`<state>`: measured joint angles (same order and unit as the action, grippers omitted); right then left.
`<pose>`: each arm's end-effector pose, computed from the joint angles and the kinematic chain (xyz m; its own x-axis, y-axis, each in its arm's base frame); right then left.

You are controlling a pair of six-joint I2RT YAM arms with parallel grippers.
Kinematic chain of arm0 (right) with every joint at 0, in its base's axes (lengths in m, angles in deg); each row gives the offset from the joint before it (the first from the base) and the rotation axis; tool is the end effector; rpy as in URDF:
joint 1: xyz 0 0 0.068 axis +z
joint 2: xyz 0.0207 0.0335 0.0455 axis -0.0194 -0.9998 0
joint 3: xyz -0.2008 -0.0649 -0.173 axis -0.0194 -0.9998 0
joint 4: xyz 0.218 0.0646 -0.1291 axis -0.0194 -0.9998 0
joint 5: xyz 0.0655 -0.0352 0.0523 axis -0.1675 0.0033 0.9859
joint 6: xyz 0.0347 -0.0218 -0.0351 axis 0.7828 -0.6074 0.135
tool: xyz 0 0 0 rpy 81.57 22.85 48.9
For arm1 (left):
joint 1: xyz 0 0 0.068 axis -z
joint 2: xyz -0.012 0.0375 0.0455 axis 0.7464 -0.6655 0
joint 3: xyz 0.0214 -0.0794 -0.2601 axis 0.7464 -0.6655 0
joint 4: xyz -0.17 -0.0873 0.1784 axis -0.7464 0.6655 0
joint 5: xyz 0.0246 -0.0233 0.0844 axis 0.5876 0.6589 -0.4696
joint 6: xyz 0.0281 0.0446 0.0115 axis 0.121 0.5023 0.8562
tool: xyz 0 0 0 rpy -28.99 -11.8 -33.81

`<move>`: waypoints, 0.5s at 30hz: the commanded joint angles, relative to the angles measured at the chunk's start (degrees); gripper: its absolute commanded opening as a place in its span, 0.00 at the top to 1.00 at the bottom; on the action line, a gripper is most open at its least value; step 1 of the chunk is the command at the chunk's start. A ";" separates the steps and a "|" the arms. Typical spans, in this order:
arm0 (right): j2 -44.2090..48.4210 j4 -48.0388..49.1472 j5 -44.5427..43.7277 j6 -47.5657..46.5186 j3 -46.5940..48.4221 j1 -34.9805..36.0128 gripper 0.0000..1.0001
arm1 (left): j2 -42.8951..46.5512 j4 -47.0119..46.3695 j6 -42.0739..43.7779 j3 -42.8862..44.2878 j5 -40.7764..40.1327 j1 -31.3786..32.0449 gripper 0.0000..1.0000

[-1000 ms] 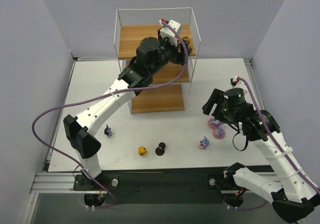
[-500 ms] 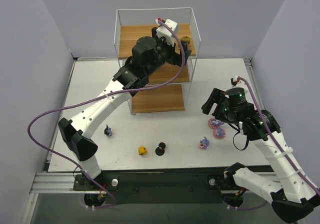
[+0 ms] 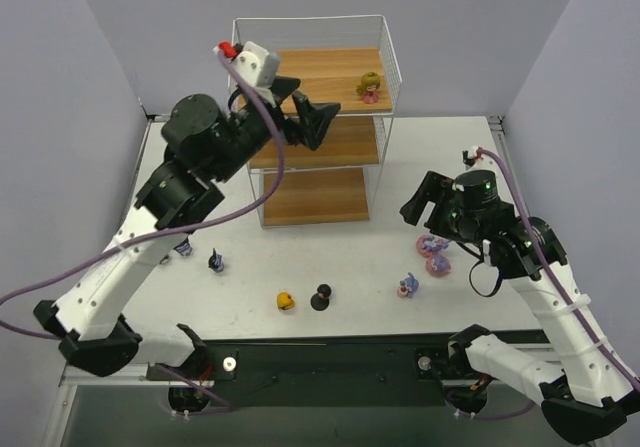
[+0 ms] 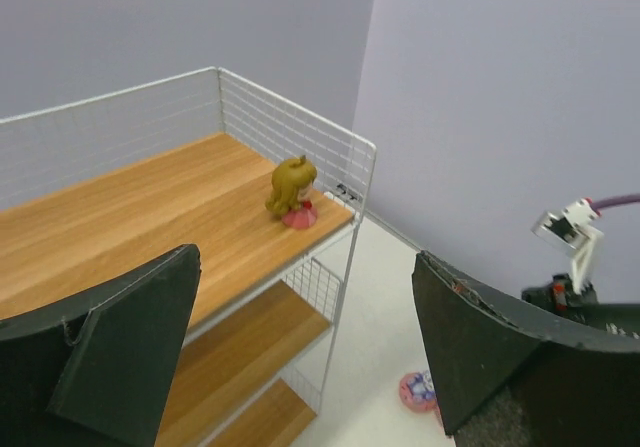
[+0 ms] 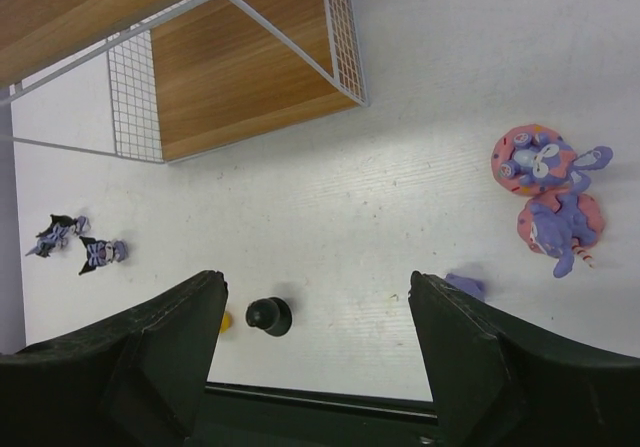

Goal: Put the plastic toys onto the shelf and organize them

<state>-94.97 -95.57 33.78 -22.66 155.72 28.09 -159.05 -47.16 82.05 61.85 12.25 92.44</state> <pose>0.1635 0.0815 0.4066 -0.5567 0.4148 -0.7197 -0.0907 0.8309 0.5490 0.1986 -0.1912 0.5498 0.0697 -0.2287 -0.9710 0.6861 0.7176 -0.1198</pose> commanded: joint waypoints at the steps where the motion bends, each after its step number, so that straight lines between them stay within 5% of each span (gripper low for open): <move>1: -0.63 -0.36 3.82 -1.26 -0.03 0.70 0.24 | 10.80 5.85 -4.08 -9.77 -1.64 -0.74 0.03; 8: -3.42 1.75 -3.45 1.72 -1.97 16.24 0.24 | 26.91 14.81 -13.91 -26.92 -11.31 -2.76 0.03; 15: -10.29 1.92 -10.92 10.77 -2.49 30.14 0.24 | 36.05 27.46 -23.41 -33.28 -21.76 -2.94 0.02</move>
<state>-102.45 -94.17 29.06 -18.48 154.32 53.08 -126.07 -27.53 66.27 29.98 -0.80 89.79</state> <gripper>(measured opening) 0.757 0.974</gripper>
